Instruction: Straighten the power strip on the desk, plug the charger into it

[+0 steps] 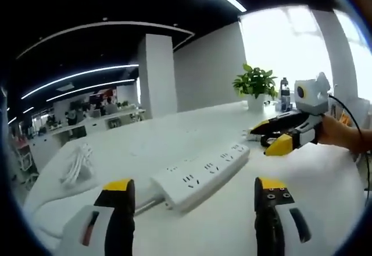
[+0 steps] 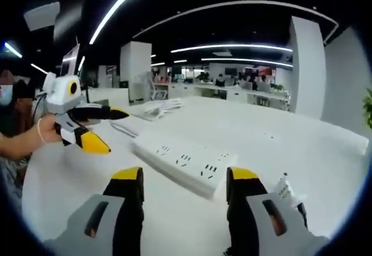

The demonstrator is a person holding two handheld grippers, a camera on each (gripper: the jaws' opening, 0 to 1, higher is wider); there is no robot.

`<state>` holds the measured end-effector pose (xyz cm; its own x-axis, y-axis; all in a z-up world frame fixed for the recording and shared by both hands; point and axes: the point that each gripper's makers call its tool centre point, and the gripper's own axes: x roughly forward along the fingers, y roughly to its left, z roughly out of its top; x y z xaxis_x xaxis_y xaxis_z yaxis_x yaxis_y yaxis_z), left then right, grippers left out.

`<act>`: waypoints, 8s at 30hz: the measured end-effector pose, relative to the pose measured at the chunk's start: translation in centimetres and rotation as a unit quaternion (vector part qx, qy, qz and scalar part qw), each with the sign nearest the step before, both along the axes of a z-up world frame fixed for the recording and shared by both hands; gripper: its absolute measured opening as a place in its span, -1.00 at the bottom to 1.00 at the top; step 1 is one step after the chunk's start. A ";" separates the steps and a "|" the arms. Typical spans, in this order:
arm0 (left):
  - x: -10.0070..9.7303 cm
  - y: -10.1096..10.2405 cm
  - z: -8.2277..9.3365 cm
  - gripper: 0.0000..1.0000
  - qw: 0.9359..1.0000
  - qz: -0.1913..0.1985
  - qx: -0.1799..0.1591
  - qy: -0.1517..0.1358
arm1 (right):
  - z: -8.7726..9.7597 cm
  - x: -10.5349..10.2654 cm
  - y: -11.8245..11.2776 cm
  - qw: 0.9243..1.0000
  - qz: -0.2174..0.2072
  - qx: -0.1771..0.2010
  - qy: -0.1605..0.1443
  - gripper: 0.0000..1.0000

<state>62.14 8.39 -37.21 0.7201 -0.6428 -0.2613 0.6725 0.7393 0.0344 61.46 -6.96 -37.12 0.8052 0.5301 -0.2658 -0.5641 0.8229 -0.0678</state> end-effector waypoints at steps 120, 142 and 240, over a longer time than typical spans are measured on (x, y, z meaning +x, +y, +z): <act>-7.3 0.3 4.2 0.99 0.996 -0.004 -0.081 -0.028 | 2.3 -4.8 -6.0 0.999 -0.013 0.039 -0.008 0.35; -8.0 0.2 2.8 0.99 0.997 -0.014 -0.078 -0.013 | -0.4 -4.5 -8.6 0.999 -0.017 -0.011 0.032 0.37; -9.7 -0.6 1.6 0.99 0.993 -0.045 -0.108 0.018 | -5.6 -4.3 -10.1 0.973 0.042 -0.134 0.181 -0.61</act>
